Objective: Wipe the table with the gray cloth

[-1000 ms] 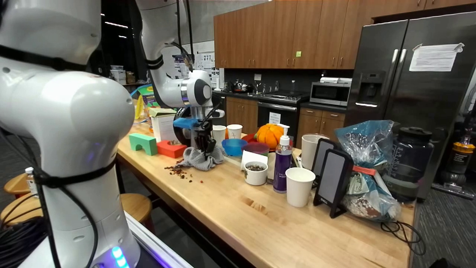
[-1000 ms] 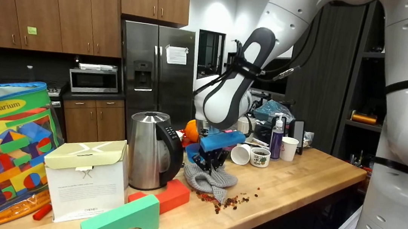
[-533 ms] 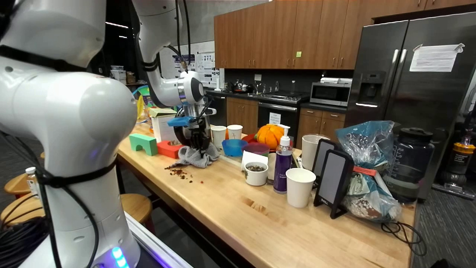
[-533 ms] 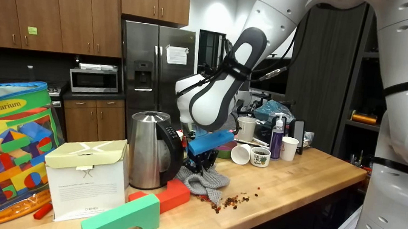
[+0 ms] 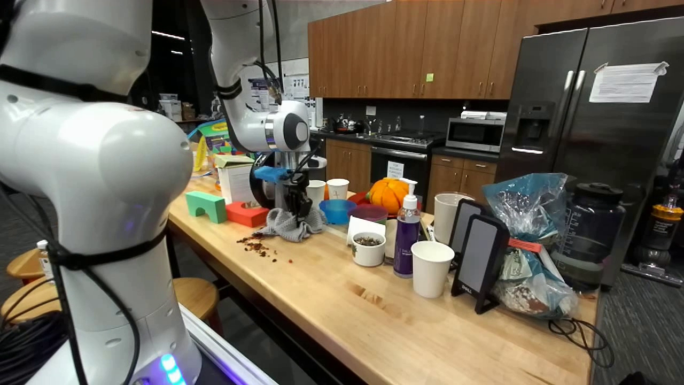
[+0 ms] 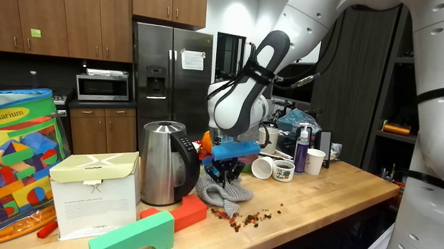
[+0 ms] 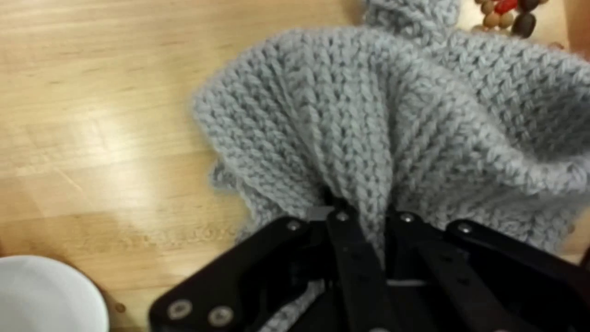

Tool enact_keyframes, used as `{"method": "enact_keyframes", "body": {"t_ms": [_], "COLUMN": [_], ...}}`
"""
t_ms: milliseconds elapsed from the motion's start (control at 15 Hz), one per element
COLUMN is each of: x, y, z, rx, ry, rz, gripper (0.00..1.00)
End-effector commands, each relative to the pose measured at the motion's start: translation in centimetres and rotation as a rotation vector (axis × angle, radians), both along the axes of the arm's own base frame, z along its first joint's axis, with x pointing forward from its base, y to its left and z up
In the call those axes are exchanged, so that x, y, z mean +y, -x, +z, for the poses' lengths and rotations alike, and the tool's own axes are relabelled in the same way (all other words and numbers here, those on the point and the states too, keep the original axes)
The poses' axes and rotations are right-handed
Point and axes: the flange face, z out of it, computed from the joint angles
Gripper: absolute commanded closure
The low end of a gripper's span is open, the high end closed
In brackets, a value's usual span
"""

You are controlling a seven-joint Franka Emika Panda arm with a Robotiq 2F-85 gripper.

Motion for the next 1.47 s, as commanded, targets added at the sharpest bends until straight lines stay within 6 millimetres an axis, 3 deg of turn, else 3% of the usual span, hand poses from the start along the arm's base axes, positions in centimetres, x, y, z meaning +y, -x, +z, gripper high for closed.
{"method": "enact_keyframes", "body": {"t_ms": [0, 333, 867, 1133, 1400], "x": [-5.4, -9.5, -13.6, -14.2, -12.8], "y": [1.4, 2.1, 3.8, 4.4, 4.3], "z": [-2.6, -2.8, -2.9, -2.8, -2.7], "rx": [0.009, -0.006, -0.025, -0.038, -0.044], "ry": [-0.061, -0.156, -0.254, -0.283, -0.270], "rz": [-0.105, -0.207, -0.323, -0.335, -0.287], "gripper": [0.97, 0.97, 0.97, 0.97, 0.97]}}
